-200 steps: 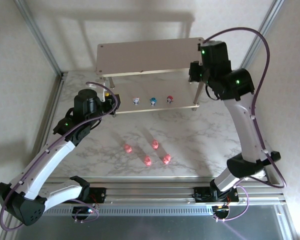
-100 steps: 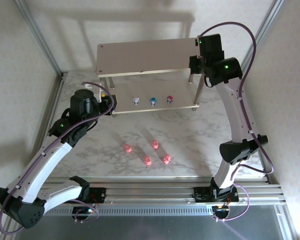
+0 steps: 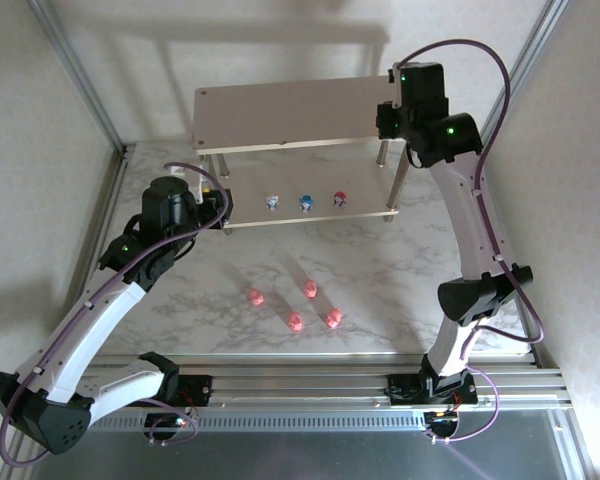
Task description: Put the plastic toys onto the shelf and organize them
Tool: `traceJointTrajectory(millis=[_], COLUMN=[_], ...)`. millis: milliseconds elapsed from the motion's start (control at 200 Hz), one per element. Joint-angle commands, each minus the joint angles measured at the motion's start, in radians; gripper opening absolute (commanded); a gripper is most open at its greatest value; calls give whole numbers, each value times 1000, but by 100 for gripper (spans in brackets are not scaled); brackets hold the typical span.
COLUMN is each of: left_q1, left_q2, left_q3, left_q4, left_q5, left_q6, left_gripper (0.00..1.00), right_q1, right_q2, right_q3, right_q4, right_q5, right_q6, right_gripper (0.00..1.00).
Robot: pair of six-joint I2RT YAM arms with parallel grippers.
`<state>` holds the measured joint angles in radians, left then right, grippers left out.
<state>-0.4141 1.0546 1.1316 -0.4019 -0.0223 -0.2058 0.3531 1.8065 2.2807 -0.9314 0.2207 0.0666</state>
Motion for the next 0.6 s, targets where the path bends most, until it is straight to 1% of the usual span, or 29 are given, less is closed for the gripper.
traceJointTrajectory(millis=[0, 140, 220, 335, 425, 591], left_q1=[13, 17, 18, 21, 23, 26], left_q2=[-1, 4, 4, 7, 9, 10], left_q3=[22, 21, 20, 23, 23, 22], left_q4=[-3, -5, -6, -5, -7, -10], left_q5=[-11, -10, -9, -9, -7, -8], left_q6=[3, 3, 5, 6, 6, 6], left_gripper=[48, 48, 48, 48, 48, 48], right_q1=[-4, -4, -4, -8, -9, -15], right_q2=[33, 56, 65, 79, 93, 116], right_q3=[15, 14, 11, 7, 7, 13], right_q4=[20, -3, -9, -9, -7, -4], right_q5=[-24, -35, -34, -32, -35, -41], right_q6=[-13, -9, -7, -4, 1, 10], right_gripper=[16, 16, 18, 24, 32, 34])
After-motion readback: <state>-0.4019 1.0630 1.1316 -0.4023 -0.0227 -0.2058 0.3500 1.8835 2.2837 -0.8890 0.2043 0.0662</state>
